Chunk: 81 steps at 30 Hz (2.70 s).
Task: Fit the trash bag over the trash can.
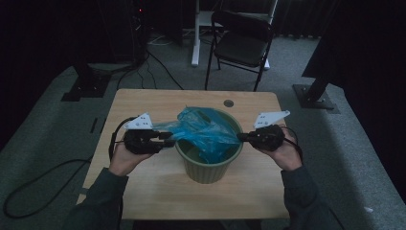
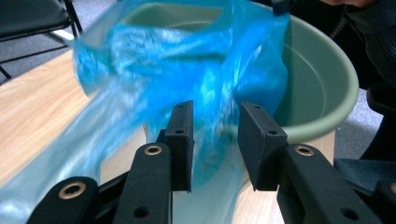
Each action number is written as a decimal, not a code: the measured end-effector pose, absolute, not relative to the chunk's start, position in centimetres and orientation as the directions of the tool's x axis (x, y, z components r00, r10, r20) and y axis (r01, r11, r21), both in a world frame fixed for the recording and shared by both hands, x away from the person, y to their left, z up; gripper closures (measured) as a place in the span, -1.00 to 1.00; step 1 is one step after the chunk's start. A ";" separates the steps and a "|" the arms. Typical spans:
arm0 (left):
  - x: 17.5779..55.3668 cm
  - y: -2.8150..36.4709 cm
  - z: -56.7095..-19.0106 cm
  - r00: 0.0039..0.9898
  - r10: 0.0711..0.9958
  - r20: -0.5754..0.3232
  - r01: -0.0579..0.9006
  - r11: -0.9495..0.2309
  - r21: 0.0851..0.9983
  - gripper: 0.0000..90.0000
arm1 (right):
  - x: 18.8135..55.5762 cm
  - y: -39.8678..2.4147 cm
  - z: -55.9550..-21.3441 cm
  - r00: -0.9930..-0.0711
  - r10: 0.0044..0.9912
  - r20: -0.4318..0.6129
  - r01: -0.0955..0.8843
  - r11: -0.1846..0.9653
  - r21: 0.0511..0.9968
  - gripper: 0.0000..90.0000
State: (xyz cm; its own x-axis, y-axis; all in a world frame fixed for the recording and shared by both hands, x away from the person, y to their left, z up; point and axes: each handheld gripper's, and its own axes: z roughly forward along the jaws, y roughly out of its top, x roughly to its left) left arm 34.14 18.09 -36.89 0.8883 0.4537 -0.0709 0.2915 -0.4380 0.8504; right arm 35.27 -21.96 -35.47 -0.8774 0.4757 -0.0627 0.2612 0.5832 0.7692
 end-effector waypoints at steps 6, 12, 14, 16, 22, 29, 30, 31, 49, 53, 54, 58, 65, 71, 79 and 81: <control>33.5 18.3 -36.6 0.889 0.453 -0.066 0.281 -0.426 0.860 0.44 | 34.7 -22.8 -35.2 -0.872 0.486 -0.060 0.265 0.571 0.777 1.00; 33.2 18.3 -34.8 0.889 0.458 -0.021 0.234 -0.415 0.879 0.36 | 34.4 -22.9 -35.2 -0.874 0.482 -0.061 0.261 0.572 0.778 1.00; 33.3 18.4 -34.3 0.886 0.464 -0.012 0.228 -0.412 0.882 0.35 | 34.4 -22.8 -35.2 -0.876 0.479 -0.061 0.258 0.570 0.780 1.00; 33.6 18.4 -33.9 0.881 0.473 -0.005 0.223 -0.407 0.886 0.35 | 34.4 -22.7 -35.2 -0.878 0.475 -0.062 0.254 0.572 0.780 1.00; 35.4 18.0 -33.5 0.862 0.507 -0.008 0.249 -0.410 0.877 0.30 | 34.5 -22.4 -35.3 -0.881 0.468 -0.063 0.250 0.577 0.778 1.00; 37.3 17.1 -34.8 0.845 0.533 -0.041 0.324 -0.451 0.832 0.44 | 34.4 -22.3 -35.4 -0.882 0.467 -0.064 0.249 0.577 0.778 1.00; 37.4 17.0 -35.3 0.848 0.527 -0.049 0.332 -0.457 0.826 0.54 | 34.4 -22.4 -35.3 -0.883 0.464 -0.068 0.243 0.577 0.780 1.00; 37.4 17.1 -35.4 0.846 0.531 -0.051 0.333 -0.453 0.827 0.68 | 34.4 -22.5 -35.3 -0.883 0.464 -0.067 0.243 0.575 0.781 1.00; 36.7 20.3 -37.6 0.798 0.578 -0.172 0.440 -0.363 0.821 0.99 | 33.7 -23.6 -35.5 -0.876 0.478 -0.067 0.253 0.573 0.780 1.00; 37.0 21.2 -38.2 0.775 0.596 -0.210 0.477 -0.333 0.813 0.98 | 33.6 -24.0 -35.6 -0.871 0.487 -0.064 0.261 0.569 0.780 1.00; 37.0 21.3 -38.3 0.770 0.601 -0.212 0.482 -0.332 0.811 0.99 | 33.6 -24.1 -35.6 -0.871 0.487 -0.065 0.260 0.569 0.780 1.00; 37.3 21.5 -38.6 0.755 0.622 -0.208 0.496 -0.334 0.801 0.98 | 33.6 -24.5 -35.7 -0.866 0.496 -0.060 0.267 0.562 0.783 1.00; 37.5 21.7 -39.2 0.747 0.628 -0.221 0.514 -0.333 0.790 0.97 | 33.4 -25.3 -36.1 -0.859 0.509 -0.052 0.280 0.553 0.785 1.00; 37.7 21.9 -39.6 0.737 0.638 -0.225 0.527 -0.332 0.783 0.97 | 33.4 -25.9 -36.6 -0.854 0.519 -0.037 0.299 0.547 0.782 1.00; 37.9 22.4 -39.9 0.716 0.657 -0.237 0.546 -0.314 0.777 0.97 | 33.4 -26.6 -37.3 -0.845 0.533 -0.026 0.320 0.545 0.775 1.00; 37.9 22.6 -39.9 0.714 0.659 -0.238 0.547 -0.312 0.777 0.97 | 33.4 -26.7 -37.3 -0.844 0.535 -0.026 0.320 0.543 0.776 1.00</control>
